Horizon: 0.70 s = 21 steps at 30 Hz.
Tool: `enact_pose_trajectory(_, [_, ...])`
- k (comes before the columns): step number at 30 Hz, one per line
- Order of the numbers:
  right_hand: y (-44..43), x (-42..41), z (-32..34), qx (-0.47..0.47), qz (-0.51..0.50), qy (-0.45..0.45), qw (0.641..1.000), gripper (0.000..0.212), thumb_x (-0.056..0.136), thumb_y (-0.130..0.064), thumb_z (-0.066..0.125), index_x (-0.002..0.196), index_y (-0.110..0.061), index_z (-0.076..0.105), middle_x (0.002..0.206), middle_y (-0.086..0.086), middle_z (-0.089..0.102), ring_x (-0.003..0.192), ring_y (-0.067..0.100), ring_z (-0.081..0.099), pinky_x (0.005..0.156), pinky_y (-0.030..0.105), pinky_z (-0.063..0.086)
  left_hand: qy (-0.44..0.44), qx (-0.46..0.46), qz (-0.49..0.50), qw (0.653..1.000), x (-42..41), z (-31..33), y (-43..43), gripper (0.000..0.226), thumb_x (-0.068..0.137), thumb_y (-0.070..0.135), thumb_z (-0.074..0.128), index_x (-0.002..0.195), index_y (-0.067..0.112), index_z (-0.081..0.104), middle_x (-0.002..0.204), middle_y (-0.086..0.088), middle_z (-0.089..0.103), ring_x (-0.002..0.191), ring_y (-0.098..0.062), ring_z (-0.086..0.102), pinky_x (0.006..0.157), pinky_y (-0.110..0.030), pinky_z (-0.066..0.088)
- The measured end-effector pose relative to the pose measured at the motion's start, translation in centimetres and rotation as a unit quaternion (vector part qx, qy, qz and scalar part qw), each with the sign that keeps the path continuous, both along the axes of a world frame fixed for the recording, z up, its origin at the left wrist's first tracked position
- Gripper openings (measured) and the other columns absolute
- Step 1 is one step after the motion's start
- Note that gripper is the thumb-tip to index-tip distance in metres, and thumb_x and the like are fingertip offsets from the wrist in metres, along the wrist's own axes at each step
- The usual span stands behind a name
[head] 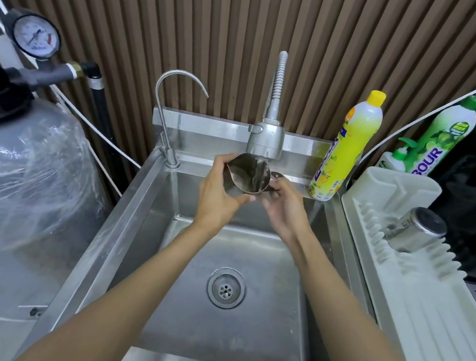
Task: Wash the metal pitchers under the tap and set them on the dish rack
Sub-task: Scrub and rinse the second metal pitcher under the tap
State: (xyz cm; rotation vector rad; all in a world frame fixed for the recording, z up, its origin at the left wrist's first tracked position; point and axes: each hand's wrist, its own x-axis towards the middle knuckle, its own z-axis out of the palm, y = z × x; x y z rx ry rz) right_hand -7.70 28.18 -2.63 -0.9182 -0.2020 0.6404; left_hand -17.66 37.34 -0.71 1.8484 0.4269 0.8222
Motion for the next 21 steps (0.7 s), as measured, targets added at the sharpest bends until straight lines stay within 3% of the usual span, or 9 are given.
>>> enact_pose_trajectory(3, [0.8,-0.9,-0.5,0.036,-0.004,0.048,0.998,0.022,0.088,0.007,0.039,0.075,-0.010,0.045,0.078,0.009,0.048,0.076,0.016,0.047,0.058,0.025,0.054,0.003,0.069,-0.023,0.997,-0.7,-0.1,0.5,0.072,0.060,0.005,0.084,0.121,0.008,0.047,0.117,-0.002,0.051,0.112,-0.018,0.050,0.086,-0.007,0.045])
enact_pose_trajectory(5, [0.8,-1.3,-0.7,0.022,0.002,0.048,0.999,0.018,0.088,0.004,0.040,0.079,-0.010,0.048,0.081,0.010,0.051,0.080,0.017,0.050,0.060,0.025,0.054,0.024,0.113,-0.012,0.993,-1.0,-0.1,0.9,0.071,0.058,0.016,0.086,0.119,0.009,0.049,0.114,0.000,0.049,0.114,-0.019,0.047,0.090,-0.019,0.045])
enact_pose_trajectory(8, [-0.2,-1.7,-0.3,-0.045,0.018,0.017,0.999,0.018,0.092,-0.001,0.043,0.077,-0.008,0.049,0.083,0.011,0.055,0.086,0.021,0.057,0.069,0.031,0.058,0.052,0.131,0.017,0.990,-1.1,0.3,1.3,0.071,0.054,0.030,0.088,0.113,0.011,0.052,0.108,0.004,0.051,0.108,-0.018,0.048,0.087,-0.021,0.036])
enact_pose_trajectory(13, [-2.3,-1.9,1.2,-0.210,0.038,-0.085,0.973,0.019,0.096,-0.014,0.048,0.078,-0.011,0.054,0.071,0.004,0.066,0.073,0.018,0.064,0.076,0.043,0.057,0.111,0.067,0.029,0.991,-0.8,0.5,0.7,0.068,0.051,0.046,0.086,0.100,0.015,0.049,0.103,0.000,0.059,0.096,-0.016,0.054,0.077,-0.023,0.041])
enact_pose_trajectory(17, [-3.0,-0.9,3.6,-0.337,-0.003,-0.184,0.923,0.016,0.093,-0.017,0.054,0.078,-0.012,0.054,0.081,0.003,0.066,0.075,0.019,0.065,0.061,0.039,0.058,0.114,-0.053,0.033,0.991,-0.4,0.4,-0.6,0.059,0.054,0.041,0.087,0.093,0.016,0.051,0.083,0.009,0.062,0.078,-0.001,0.057,0.063,-0.010,0.043])
enact_pose_trajectory(19, [-3.0,-0.3,4.9,-0.407,-0.046,-0.254,0.876,0.021,0.088,-0.018,0.061,0.070,-0.016,0.050,0.084,0.010,0.066,0.084,0.029,0.067,0.070,0.050,0.057,0.106,-0.110,0.016,0.988,-0.1,0.2,-1.1,0.056,0.056,0.035,0.087,0.093,0.014,0.052,0.081,0.011,0.061,0.076,0.003,0.056,0.061,-0.008,0.045])
enact_pose_trajectory(21, [-3.0,0.0,6.0,-0.451,-0.086,-0.320,0.829,0.027,0.083,-0.016,0.064,0.062,-0.019,0.046,0.078,0.010,0.063,0.084,0.031,0.064,0.076,0.049,0.055,0.091,-0.156,-0.006,0.984,0.1,-0.1,-1.5,0.054,0.057,0.027,0.088,0.094,0.013,0.051,0.084,0.007,0.063,0.077,-0.001,0.059,0.060,-0.003,0.044])
